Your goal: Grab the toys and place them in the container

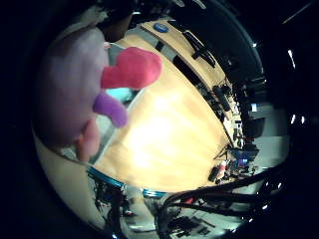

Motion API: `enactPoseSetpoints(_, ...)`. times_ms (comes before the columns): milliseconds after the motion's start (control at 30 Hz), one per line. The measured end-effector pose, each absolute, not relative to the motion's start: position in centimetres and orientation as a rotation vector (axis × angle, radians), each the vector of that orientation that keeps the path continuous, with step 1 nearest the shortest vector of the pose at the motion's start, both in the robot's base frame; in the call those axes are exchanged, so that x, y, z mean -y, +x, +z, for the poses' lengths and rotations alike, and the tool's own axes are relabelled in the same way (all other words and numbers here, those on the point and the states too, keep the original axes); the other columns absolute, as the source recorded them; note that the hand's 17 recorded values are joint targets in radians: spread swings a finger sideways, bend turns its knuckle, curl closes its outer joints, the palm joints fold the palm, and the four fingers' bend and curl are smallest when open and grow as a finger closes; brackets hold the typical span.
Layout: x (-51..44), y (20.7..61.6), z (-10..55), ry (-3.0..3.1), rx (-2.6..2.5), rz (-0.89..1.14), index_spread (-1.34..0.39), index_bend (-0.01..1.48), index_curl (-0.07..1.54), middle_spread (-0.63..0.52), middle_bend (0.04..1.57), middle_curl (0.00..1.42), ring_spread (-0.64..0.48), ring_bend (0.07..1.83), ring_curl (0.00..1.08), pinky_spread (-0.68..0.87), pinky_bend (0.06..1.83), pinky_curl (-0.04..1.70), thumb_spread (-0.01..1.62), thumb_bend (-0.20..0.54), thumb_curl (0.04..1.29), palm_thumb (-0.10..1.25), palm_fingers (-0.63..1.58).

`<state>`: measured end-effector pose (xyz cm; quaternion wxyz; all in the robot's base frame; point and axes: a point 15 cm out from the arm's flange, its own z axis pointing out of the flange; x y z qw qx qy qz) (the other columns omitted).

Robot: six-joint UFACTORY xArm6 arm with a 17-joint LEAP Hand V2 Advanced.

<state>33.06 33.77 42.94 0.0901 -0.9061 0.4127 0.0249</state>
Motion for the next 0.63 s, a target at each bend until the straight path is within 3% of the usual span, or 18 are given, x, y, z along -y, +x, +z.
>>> enactPoseSetpoints(100, -34.5, 33.0, 41.8, -2.720, -1.219, 0.088, -0.54, 0.26, 0.62, -0.40, 0.52, 0.65, -0.42, 1.06, 0.42, -0.63, 1.05, 0.28, 0.91, -0.023, 0.48, 1.16, 1.13)
enactPoseSetpoints(167, -34.7, 33.0, 41.1, -2.735, -1.217, 0.097, -0.54, 0.24, 0.62, -0.39, 0.51, 0.65, -0.42, 1.04, 0.42, -0.61, 1.04, 0.28, 0.96, -0.072, 0.45, 1.04, 1.06)
enactPoseSetpoints(200, -34.7, 32.9, 40.9, -2.743, -1.218, 0.102, -0.53, 0.23, 0.63, -0.37, 0.44, 0.64, -0.41, 1.01, 0.42, -0.57, 1.04, 0.29, 1.01, -0.111, 0.40, 0.87, 0.89)
enactPoseSetpoints(233, -34.6, 33.0, 40.7, -2.750, -1.221, 0.101, -0.53, 0.24, 0.64, -0.36, 0.43, 0.64, -0.41, 0.99, 0.42, -0.53, 1.02, 0.28, 1.01, -0.130, 0.38, 0.80, 0.79)
enactPoseSetpoints(267, -34.5, 33.1, 40.3, -2.760, -1.224, 0.101, -0.53, 0.26, 0.65, -0.34, 0.37, 0.62, -0.38, 0.92, 0.41, -0.44, 0.98, 0.27, 1.01, -0.183, 0.33, 0.59, 0.56)
enactPoseSetpoints(300, -34.4, 33.1, 40.1, -2.766, -1.227, 0.104, -0.52, 0.28, 0.66, -0.31, 0.34, 0.62, -0.33, 0.85, 0.40, -0.34, 0.99, 0.29, 1.00, -0.166, 0.31, 0.47, 0.44)
enactPoseSetpoints(333, -34.2, 33.1, 39.8, -2.780, -1.232, 0.112, -0.51, 0.25, 0.64, -0.26, 0.27, 0.58, -0.21, 0.72, 0.37, -0.14, 1.04, 0.29, 0.96, -0.151, 0.27, 0.28, 0.22)
enactPoseSetpoints(400, -33.9, 32.9, 39.0, -2.806, -1.244, 0.131, -0.51, 0.20, 0.58, -0.18, 0.21, 0.54, -0.07, 0.59, 0.30, 0.06, 1.03, 0.27, 0.91, -0.114, 0.26, 0.13, 0.09)
enactPoseSetpoints(500, -33.4, 33.0, 38.1, -2.833, -1.260, 0.156, -0.50, 0.19, 0.52, -0.11, 0.19, 0.50, 0.06, 0.50, 0.25, 0.27, 0.98, 0.23, 0.86, -0.067, 0.25, 0.02, 0.06)
enactPoseSetpoints(633, -33.4, 33.3, 38.1, -2.830, -1.246, 0.155, -0.49, 0.18, 0.48, -0.07, 0.19, 0.46, 0.12, 0.46, 0.24, 0.40, 0.94, 0.20, 0.83, -0.044, 0.26, -0.01, 0.07)
